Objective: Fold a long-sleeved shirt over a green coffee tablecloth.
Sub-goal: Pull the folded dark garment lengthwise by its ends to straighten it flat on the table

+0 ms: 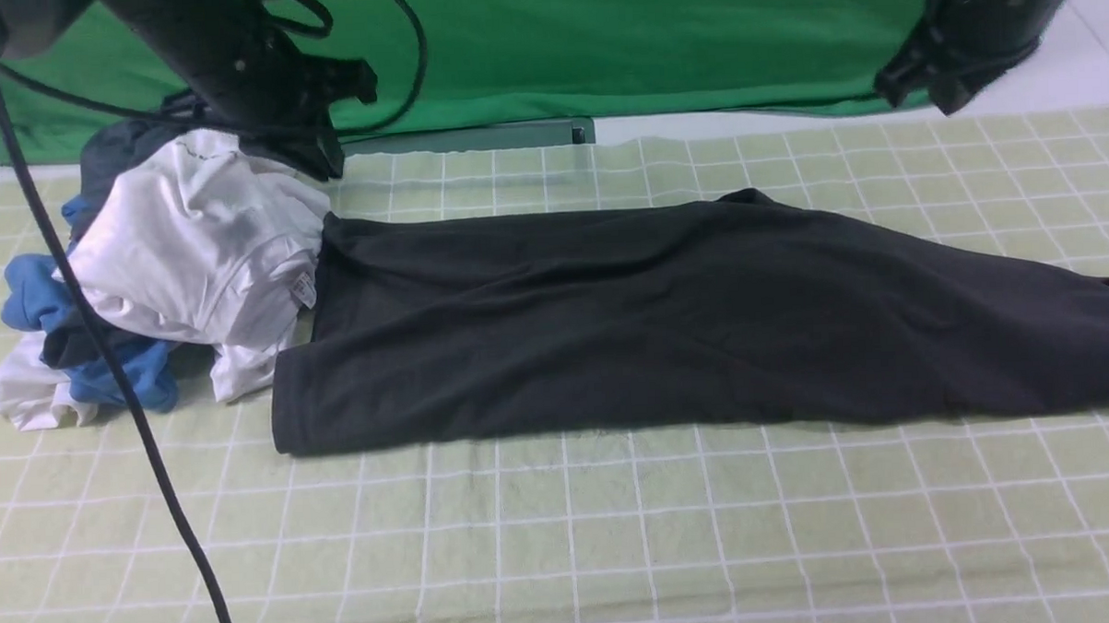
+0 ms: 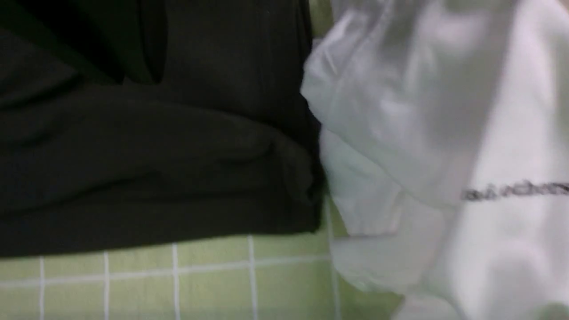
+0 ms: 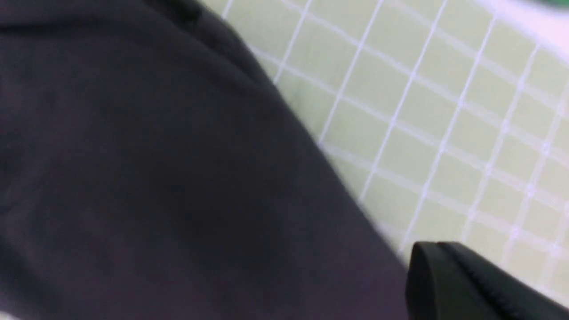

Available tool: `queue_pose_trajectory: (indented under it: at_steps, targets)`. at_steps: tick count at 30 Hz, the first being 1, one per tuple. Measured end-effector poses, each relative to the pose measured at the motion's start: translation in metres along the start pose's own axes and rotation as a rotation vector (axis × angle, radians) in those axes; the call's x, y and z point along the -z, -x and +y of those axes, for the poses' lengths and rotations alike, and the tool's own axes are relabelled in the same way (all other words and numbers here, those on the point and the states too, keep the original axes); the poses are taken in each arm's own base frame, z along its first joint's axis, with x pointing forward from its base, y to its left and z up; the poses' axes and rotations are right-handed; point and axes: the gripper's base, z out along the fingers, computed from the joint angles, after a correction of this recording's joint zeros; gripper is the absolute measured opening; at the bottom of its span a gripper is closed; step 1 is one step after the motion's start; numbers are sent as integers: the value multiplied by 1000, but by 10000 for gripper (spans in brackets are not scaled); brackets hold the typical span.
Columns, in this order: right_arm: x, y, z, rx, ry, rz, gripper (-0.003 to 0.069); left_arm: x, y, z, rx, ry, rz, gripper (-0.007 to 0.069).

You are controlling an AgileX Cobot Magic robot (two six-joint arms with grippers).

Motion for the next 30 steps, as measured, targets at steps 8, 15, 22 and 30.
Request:
queue_pose_trajectory:
  at_steps: [8,15,22,30]
  targets:
    - [-32,-72,-67,-246,87,178,-6,-49,-40,-55,-152,-25,175,3]
    - [-54,-115,-108,-452,69,249,190,-91,-76,-65,-202,12,231,3]
    - [-74,-118,-121,-510,56,210,424,-102,-87,-58,-185,52,202,3]
    - [-116,-120,-114,-551,144,264,371,-103,-88,-58,-183,58,206,3]
